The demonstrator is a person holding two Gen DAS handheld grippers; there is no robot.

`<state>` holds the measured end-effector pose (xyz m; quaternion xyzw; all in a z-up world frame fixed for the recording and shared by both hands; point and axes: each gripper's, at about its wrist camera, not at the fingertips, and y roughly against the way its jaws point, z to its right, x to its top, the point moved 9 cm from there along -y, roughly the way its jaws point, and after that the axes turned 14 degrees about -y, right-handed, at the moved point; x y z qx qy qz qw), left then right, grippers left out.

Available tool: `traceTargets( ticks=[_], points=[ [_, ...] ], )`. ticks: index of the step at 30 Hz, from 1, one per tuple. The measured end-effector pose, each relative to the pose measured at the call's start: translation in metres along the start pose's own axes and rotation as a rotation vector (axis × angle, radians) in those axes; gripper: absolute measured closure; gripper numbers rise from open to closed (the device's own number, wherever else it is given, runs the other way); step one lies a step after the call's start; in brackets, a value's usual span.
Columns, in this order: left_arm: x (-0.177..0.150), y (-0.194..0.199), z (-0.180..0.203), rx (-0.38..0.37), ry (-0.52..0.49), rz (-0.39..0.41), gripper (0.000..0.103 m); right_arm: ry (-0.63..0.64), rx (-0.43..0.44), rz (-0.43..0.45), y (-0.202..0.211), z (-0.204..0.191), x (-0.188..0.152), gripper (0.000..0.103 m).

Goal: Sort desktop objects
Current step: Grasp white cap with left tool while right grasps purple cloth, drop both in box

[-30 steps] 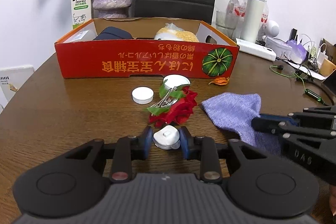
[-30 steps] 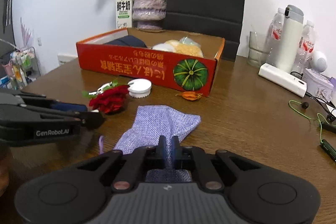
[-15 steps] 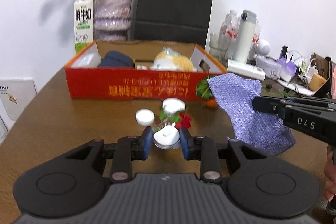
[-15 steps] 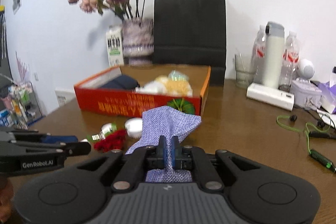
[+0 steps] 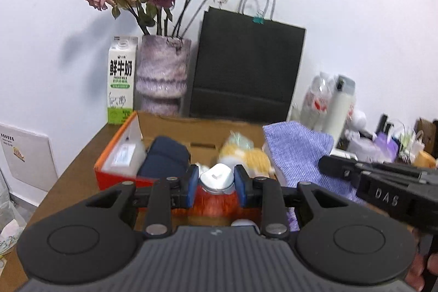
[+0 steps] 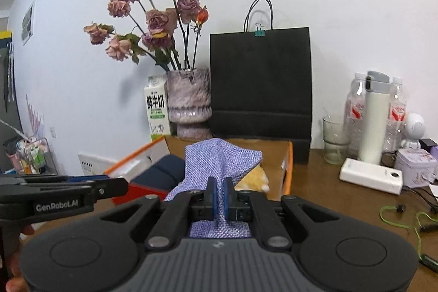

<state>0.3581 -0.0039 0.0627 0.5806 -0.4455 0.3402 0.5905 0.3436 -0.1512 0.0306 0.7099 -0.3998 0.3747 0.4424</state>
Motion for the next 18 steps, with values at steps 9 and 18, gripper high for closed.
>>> traceTargets(
  ticks=[9, 18],
  points=[
    [0.027, -0.063, -0.031, 0.02, 0.089, 0.028, 0.074, -0.078, 0.011, 0.007, -0.072, 0.0, 0.028, 0.099],
    [0.026, -0.131, -0.048, 0.015, 0.075, -0.036, 0.074, -0.094, -0.005, -0.082, -0.156, 0.006, 0.026, 0.099]
  ],
)
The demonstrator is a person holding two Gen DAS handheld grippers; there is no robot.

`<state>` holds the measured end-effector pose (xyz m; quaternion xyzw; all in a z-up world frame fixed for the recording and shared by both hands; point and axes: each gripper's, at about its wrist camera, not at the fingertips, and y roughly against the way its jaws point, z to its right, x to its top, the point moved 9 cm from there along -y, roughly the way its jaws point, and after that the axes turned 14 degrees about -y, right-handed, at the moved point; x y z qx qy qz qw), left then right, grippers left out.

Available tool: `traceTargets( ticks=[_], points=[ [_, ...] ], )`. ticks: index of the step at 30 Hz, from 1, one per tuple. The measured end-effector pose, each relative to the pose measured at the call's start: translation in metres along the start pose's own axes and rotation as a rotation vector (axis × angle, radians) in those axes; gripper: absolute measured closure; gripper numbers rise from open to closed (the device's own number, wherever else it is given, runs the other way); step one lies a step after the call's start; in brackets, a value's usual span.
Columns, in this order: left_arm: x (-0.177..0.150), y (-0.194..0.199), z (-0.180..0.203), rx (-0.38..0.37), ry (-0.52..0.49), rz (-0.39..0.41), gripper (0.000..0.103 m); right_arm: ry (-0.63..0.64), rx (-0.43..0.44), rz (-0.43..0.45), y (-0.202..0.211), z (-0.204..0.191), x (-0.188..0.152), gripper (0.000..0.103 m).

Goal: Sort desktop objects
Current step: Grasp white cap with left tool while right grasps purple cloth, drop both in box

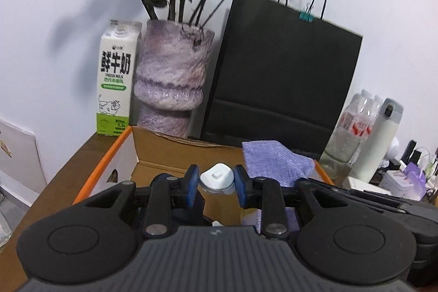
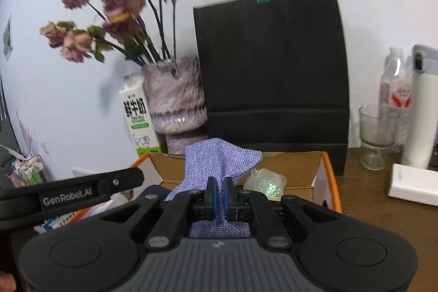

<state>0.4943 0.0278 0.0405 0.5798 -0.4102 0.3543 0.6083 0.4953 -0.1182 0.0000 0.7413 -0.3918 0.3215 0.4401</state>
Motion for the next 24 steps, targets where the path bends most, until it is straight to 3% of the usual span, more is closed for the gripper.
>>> traceTargets(
  ticks=[6, 13, 14, 16, 17, 18, 19, 21, 24],
  points=[
    [-0.01, -0.024, -0.004, 0.007, -0.006, -0.052, 0.074, 0.016, -0.006, -0.033, -0.028, -0.001, -0.001, 0.099],
    [-0.015, -0.026, -0.004, 0.016, -0.016, -0.064, 0.072, 0.015, -0.021, -0.057, -0.032, 0.003, -0.007, 0.096],
    [-0.015, -0.026, -0.004, 0.025, -0.013, -0.066, 0.068, 0.014, -0.022, -0.061, -0.033, 0.003, -0.007, 0.09],
    [-0.016, -0.027, -0.007, 0.041, -0.003, -0.072, 0.04, 0.01, -0.033, -0.064, -0.033, 0.006, -0.008, 0.079],
    [-0.016, -0.027, -0.011, 0.063, 0.009, -0.076, 0.032, 0.009, -0.043, -0.061, -0.033, 0.007, -0.007, 0.07],
    [-0.017, -0.027, -0.016, 0.082, 0.024, -0.081, 0.017, 0.006, -0.058, -0.054, -0.032, 0.01, -0.006, 0.066],
    [-0.017, -0.027, -0.019, 0.085, 0.042, -0.08, 0.009, -0.001, -0.072, -0.048, -0.031, 0.013, -0.004, 0.063],
    [-0.016, -0.026, -0.027, 0.07, 0.088, -0.076, 0.002, -0.023, -0.101, -0.039, -0.029, 0.022, 0.001, 0.037],
    [-0.015, -0.025, -0.034, 0.076, 0.116, -0.073, 0.0, -0.063, -0.112, -0.034, -0.027, 0.034, 0.006, 0.009]
  ],
)
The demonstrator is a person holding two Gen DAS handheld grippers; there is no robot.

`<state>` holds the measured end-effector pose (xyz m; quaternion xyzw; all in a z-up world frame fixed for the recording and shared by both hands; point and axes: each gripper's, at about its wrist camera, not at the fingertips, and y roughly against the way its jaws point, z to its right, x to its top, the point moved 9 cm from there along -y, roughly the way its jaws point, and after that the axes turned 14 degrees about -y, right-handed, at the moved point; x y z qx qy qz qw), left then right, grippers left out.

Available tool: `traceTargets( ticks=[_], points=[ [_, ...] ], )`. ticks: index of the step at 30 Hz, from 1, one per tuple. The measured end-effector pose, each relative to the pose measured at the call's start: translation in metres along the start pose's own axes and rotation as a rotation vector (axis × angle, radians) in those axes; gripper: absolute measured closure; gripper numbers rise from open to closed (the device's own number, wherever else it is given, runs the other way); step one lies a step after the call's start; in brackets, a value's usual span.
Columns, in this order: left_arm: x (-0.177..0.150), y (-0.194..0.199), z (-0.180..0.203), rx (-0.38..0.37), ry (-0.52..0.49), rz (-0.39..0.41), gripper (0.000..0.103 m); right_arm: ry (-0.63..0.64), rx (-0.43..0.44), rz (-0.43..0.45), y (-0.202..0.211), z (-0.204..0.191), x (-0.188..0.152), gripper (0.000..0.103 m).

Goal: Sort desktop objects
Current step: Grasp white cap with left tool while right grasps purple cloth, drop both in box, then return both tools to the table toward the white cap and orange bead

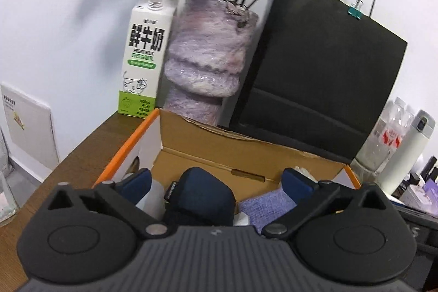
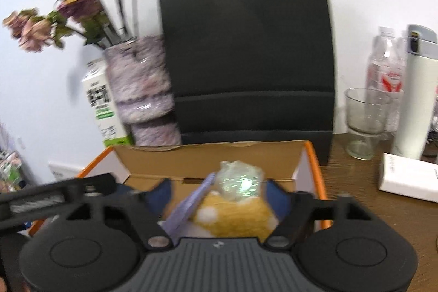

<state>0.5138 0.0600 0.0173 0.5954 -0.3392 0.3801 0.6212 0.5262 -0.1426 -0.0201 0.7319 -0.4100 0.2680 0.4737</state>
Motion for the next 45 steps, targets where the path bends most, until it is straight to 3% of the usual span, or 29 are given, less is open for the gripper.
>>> traceTargets(
  ticks=[3, 19, 24, 29, 40, 45],
  points=[
    [-0.001, 0.001, 0.0, 0.011, -0.007, -0.008, 0.0, -0.03, 0.026, -0.026, 0.001, 0.003, 0.001, 0.0],
    [0.003, 0.014, 0.004, 0.013, -0.032, 0.001, 0.0, 0.021, 0.007, -0.027, 0.011, -0.001, 0.0, 0.0],
    [0.009, 0.031, 0.005, 0.003, -0.024, 0.045, 0.0, 0.045, 0.014, 0.002, 0.031, -0.002, 0.003, 0.0],
    [0.009, 0.057, 0.006, -0.008, -0.081, 0.095, 0.0, 0.076, 0.015, 0.024, 0.056, 0.004, 0.0, 0.0],
    [-0.045, 0.1, -0.008, -0.006, -0.177, 0.071, 0.0, 0.161, -0.053, -0.008, 0.099, 0.042, -0.038, 0.0],
    [-0.079, 0.106, -0.008, -0.033, -0.194, -0.016, 0.0, 0.18, -0.081, -0.045, 0.113, 0.057, -0.061, 0.0]
  ],
)
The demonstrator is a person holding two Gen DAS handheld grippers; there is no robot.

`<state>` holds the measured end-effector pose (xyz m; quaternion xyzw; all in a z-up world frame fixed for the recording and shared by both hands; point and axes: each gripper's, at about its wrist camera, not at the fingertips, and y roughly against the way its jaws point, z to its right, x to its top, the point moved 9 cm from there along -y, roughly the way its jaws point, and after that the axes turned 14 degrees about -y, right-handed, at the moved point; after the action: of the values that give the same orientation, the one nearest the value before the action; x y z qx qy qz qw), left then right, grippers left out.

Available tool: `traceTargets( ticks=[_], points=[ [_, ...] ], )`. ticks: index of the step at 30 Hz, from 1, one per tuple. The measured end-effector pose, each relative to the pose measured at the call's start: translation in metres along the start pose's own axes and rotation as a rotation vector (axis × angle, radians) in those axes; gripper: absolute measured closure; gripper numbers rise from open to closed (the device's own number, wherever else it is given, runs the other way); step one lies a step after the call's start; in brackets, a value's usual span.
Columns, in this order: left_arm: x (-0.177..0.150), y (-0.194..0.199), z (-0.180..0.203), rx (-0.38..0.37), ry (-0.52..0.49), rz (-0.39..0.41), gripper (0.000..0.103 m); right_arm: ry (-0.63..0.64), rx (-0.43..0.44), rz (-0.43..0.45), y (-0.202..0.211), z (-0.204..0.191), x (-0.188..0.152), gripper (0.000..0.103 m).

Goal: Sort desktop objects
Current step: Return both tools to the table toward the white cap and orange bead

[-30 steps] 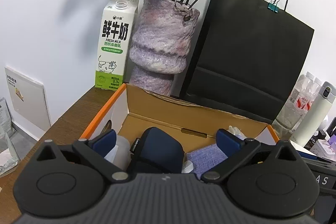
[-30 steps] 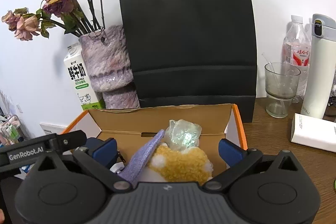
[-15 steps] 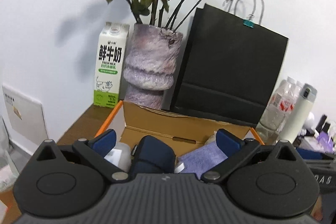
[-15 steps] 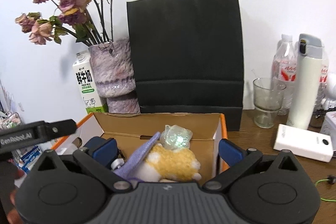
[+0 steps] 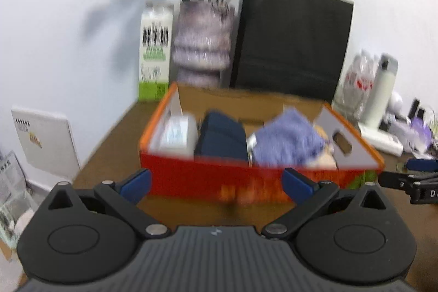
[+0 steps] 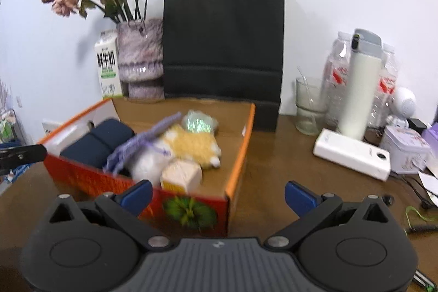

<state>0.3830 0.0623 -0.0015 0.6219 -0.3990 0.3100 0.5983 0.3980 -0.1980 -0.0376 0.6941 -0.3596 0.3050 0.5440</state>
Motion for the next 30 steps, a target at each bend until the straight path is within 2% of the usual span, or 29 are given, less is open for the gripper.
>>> traceTargets(
  ticks=[4, 8, 14, 16, 17, 18, 22, 25, 27, 30],
  points=[
    [-0.026, -0.009, 0.016, -0.022, -0.037, -0.086, 0.0, 0.018, -0.033, -0.078, -0.008, 0.0, -0.028, 0.0],
    [-0.041, -0.014, 0.028, -0.026, -0.071, -0.14, 0.001, 0.055, -0.068, -0.109, -0.016, -0.003, -0.045, 0.0],
    [-0.047, -0.017, 0.047, -0.088, -0.109, -0.159, 0.008, 0.03, -0.08, -0.131, -0.025, 0.002, -0.053, 0.0],
    [-0.051, -0.022, 0.051, -0.106, -0.113, -0.177, 0.016, 0.016, -0.089, -0.134, -0.028, 0.004, -0.054, 0.0],
    [-0.05, -0.024, 0.053, -0.108, -0.122, -0.174, 0.016, 0.009, -0.095, -0.135, -0.03, 0.005, -0.054, 0.002],
    [-0.049, -0.025, 0.054, -0.105, -0.133, -0.17, 0.021, -0.001, -0.095, -0.137, -0.031, 0.006, -0.054, 0.005],
    [-0.045, -0.03, 0.061, -0.118, -0.143, -0.158, 0.031, -0.047, -0.073, -0.139, -0.037, 0.008, -0.052, 0.013],
    [-0.042, -0.032, 0.068, -0.125, -0.161, -0.149, 0.043, -0.031, -0.067, -0.127, -0.041, 0.002, -0.051, 0.021],
    [-0.041, -0.033, 0.072, -0.13, -0.171, -0.144, 0.047, -0.009, -0.048, -0.117, -0.042, -0.005, -0.052, 0.033],
    [-0.04, -0.035, 0.076, -0.131, -0.183, -0.141, 0.052, 0.016, -0.009, -0.118, -0.043, -0.016, -0.054, 0.038]
  ],
)
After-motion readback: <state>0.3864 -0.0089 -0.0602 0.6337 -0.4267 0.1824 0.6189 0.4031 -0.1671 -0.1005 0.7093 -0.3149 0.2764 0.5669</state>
